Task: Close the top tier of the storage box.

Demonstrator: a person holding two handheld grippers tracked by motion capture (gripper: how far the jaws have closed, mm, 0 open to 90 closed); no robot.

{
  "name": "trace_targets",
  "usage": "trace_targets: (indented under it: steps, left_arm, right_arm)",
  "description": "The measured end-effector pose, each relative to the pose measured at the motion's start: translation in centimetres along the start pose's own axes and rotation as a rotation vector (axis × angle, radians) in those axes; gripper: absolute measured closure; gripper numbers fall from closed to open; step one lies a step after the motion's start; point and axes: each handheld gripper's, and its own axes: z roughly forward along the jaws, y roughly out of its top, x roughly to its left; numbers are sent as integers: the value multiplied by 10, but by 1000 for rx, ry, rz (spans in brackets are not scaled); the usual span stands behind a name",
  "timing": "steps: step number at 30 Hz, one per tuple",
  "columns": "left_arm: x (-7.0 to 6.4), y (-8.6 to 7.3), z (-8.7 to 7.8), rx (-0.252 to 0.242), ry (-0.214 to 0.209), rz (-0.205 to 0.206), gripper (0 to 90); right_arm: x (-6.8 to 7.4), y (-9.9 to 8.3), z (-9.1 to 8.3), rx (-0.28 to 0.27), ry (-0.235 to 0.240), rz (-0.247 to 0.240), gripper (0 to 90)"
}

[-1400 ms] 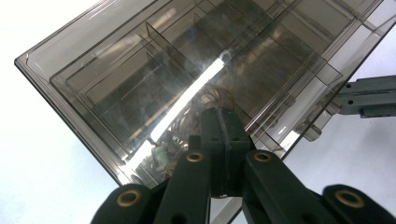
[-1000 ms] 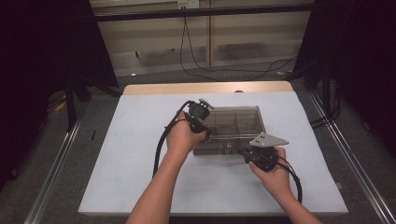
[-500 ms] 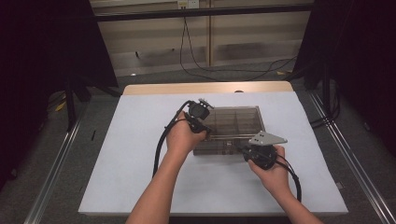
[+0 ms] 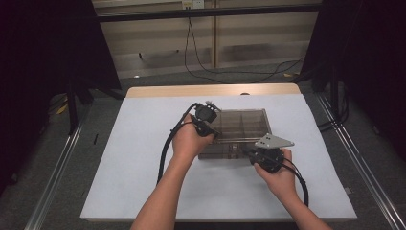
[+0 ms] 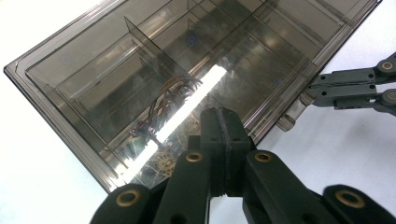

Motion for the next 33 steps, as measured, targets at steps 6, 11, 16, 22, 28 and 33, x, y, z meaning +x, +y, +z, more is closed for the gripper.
trace_targets:
  steps: [6,11,16,22,28,33]
  left_arm:
    - [1,0,0,4,0,1,894]
    - [0,0,0,2,1,1,894]
    - [1,0,0,4,0,1,893]
    - [1,0,0,3,0,0,891]
    - [1,0,0,1,1,-5,884]
    - [1,-1,-1,-3,0,-1,879]
  right_arm:
    - [0,0,1,-3,-2,-1,900]
    - [-1,0,1,-5,-3,-2,900]
    - [-1,0,2,-6,-2,6,899]
    - [-2,0,3,-6,-6,0,900]
    - [-3,0,4,-7,-4,2,899]
    - [-3,1,5,-8,-7,1,899]
